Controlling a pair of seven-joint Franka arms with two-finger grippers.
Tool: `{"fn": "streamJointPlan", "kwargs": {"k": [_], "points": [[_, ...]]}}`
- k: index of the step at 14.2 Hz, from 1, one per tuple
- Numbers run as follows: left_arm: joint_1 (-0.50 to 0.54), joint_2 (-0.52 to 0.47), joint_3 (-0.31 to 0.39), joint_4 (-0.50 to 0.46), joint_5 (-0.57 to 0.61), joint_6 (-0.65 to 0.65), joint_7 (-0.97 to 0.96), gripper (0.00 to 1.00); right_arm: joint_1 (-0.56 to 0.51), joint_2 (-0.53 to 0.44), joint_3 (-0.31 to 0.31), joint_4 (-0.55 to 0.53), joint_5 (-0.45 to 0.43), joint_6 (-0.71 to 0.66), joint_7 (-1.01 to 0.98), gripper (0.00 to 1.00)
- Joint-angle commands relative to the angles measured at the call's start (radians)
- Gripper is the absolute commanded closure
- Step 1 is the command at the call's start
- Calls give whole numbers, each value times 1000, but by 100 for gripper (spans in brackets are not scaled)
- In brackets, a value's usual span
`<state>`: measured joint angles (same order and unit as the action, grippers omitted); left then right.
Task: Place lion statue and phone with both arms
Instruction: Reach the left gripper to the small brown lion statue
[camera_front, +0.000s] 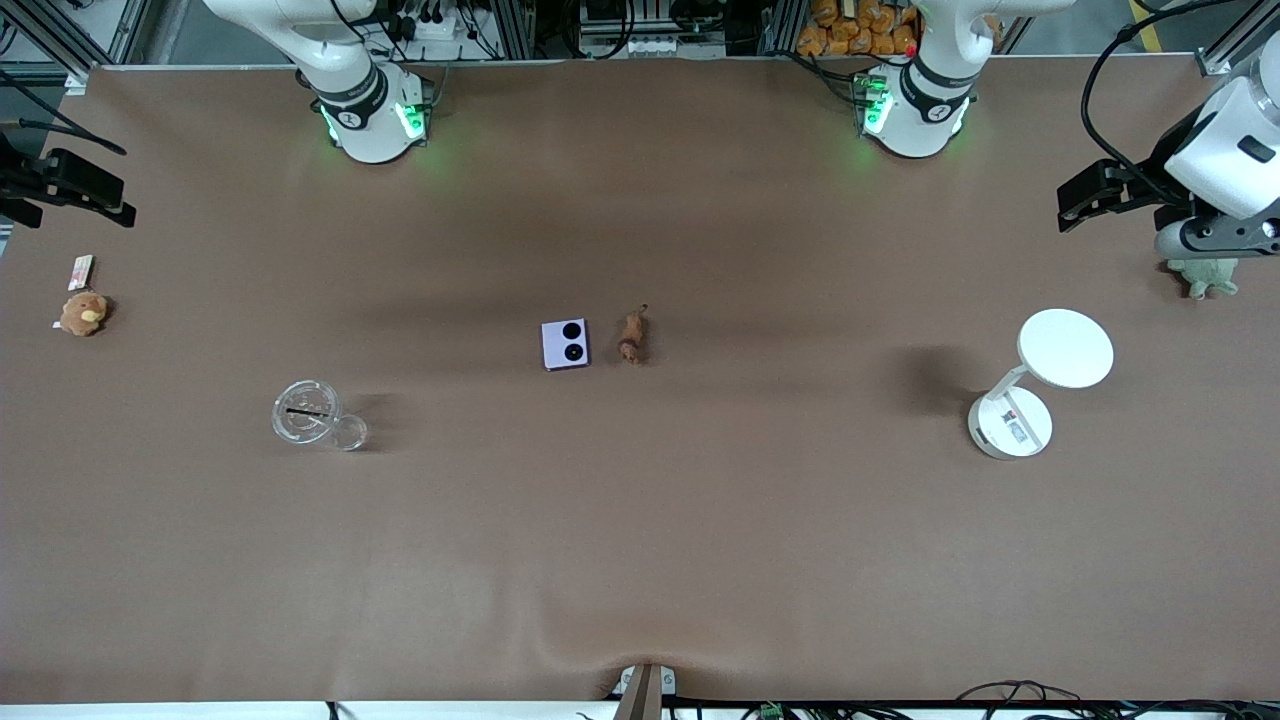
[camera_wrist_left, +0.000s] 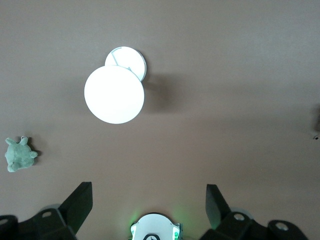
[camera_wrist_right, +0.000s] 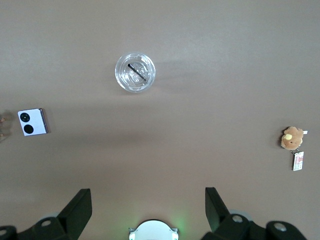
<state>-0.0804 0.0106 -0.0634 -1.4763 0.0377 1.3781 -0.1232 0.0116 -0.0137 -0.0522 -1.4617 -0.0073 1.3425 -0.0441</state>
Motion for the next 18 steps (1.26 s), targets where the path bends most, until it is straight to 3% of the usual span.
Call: {"fn": "streamJointPlan", "kwargs": {"k": [1,7,10,13,18], "points": [[1,-17,-1,-13,-16,4,-4,0,-7,12,0,24,-8,-17,-7,0],[-16,20,-3,30,-25,2,-19,0,-6,11,0,24,-6,-17,-5,0],[-30,64,-16,28,-82,2,-139,0,-7,12,0,24,-6,-17,-7,0],[-93,124,-68,28,-87,2,-216,0,-2,11,0,24,-6,-17,-5,0],[-275,238,-73,28,-76,76,-412,0,-4,12,0,24,-6,-16,-5,0]]}}
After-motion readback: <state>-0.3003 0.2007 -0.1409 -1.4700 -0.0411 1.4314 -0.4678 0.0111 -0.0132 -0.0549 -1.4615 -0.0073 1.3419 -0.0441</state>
